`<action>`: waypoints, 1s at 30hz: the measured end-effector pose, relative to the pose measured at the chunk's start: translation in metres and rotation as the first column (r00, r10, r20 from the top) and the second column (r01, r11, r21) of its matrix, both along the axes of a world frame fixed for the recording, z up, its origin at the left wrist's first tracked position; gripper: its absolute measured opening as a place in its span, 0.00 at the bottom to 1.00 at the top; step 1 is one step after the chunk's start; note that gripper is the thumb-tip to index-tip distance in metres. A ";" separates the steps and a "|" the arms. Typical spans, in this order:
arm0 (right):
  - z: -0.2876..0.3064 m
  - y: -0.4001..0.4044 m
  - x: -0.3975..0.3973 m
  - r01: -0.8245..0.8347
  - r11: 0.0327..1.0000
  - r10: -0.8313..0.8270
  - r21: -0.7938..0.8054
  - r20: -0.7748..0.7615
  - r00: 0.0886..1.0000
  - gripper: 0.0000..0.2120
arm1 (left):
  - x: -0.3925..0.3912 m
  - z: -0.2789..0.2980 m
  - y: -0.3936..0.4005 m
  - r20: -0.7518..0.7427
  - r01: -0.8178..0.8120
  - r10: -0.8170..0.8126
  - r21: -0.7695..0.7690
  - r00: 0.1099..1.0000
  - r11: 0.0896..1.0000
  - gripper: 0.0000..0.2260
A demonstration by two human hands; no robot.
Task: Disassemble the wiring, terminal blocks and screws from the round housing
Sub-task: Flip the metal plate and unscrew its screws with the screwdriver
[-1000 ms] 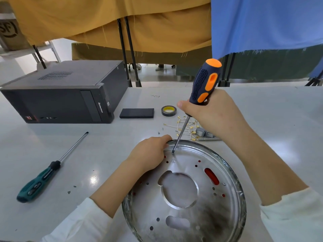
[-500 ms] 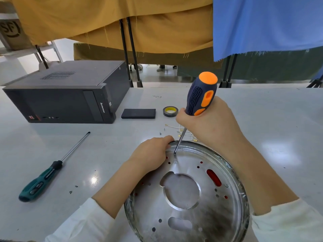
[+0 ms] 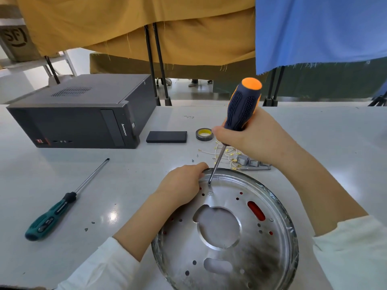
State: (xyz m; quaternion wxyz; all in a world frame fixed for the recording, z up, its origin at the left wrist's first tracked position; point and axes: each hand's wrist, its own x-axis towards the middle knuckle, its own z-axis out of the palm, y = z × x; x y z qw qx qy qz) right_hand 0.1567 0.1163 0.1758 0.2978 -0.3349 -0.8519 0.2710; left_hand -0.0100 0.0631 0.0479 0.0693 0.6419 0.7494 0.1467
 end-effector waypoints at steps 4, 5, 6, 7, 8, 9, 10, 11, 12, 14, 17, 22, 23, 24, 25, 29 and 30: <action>-0.008 -0.003 -0.002 0.267 0.956 -0.261 0.120 -0.064 0.963 0.21 | 0.000 -0.002 0.001 -0.010 -0.007 0.007 0.018 1.000 1.000 0.15; -0.010 -0.005 -0.004 0.323 0.933 -0.315 0.157 -0.075 0.946 0.20 | 0.000 -0.002 0.001 -0.009 -0.007 0.007 0.023 1.000 1.000 0.14; -0.011 -0.007 -0.006 0.364 0.912 -0.353 0.187 -0.089 0.931 0.18 | 0.000 -0.003 0.001 -0.005 -0.007 0.008 0.030 1.000 1.000 0.13; -0.013 -0.008 -0.009 0.388 0.898 -0.374 0.210 -0.105 0.922 0.17 | 0.000 -0.003 0.001 0.000 -0.008 0.008 0.034 1.000 0.999 0.12; -0.014 -0.009 -0.012 0.395 0.891 -0.377 0.225 -0.119 0.918 0.16 | 0.000 -0.003 0.001 0.004 -0.009 0.009 0.036 1.000 0.999 0.11; -0.013 -0.009 -0.015 0.385 0.894 -0.365 0.229 -0.125 0.923 0.15 | -0.001 -0.003 0.002 0.005 -0.011 0.010 0.034 1.000 0.999 0.12; -0.013 -0.007 -0.018 0.352 0.911 -0.332 0.215 -0.124 0.935 0.15 | -0.001 -0.002 0.002 0.005 -0.010 0.010 0.028 1.000 1.000 0.12; -0.011 -0.005 -0.020 0.292 0.939 -0.274 0.182 -0.119 0.954 0.15 | -0.001 -0.002 0.001 0.005 -0.009 0.008 0.022 1.000 1.000 0.13; -0.009 -0.002 -0.022 0.216 0.967 -0.202 0.137 -0.111 0.973 0.16 | -0.001 -0.002 0.001 0.005 -0.006 0.005 0.018 1.000 1.000 0.14; -0.002 0.005 -0.022 0.063 0.997 -0.058 0.047 -0.103 0.993 0.18 | -0.001 -0.002 0.002 0.014 -0.003 0.002 0.014 1.000 1.000 0.14; 0.005 0.011 -0.015 -0.140 0.990 0.138 -0.022 -0.088 0.987 0.18 | -0.003 -0.003 0.003 0.031 0.003 -0.003 0.010 1.000 1.000 0.16; 0.011 0.014 -0.002 -0.369 0.918 0.374 -0.143 0.011 0.927 0.16 | -0.003 -0.003 0.002 0.027 0.017 -0.017 0.012 0.999 1.000 0.12; 0.013 0.013 0.000 -0.367 0.917 0.373 -0.155 0.012 0.928 0.16 | -0.003 -0.003 0.002 0.025 0.015 -0.015 0.013 1.000 1.000 0.12; 0.013 0.013 0.001 -0.350 0.924 0.355 -0.154 0.005 0.935 0.17 | -0.003 -0.002 0.002 0.019 0.010 -0.011 0.014 1.000 1.000 0.11; 0.013 0.011 0.001 -0.317 0.938 0.320 -0.139 -0.002 0.947 0.17 | -0.002 -0.002 0.002 0.011 0.006 -0.007 0.013 1.000 1.000 0.12; 0.002 0.004 0.000 -0.016 0.999 0.016 -0.032 -0.001 1.000 0.17 | 0.000 -0.001 0.001 -0.004 -0.003 0.003 0.016 1.000 1.000 0.12; -0.001 0.003 0.000 0.060 0.998 -0.061 -0.037 -0.020 0.998 0.16 | 0.000 -0.001 0.000 -0.006 -0.002 0.002 0.018 1.000 1.000 0.13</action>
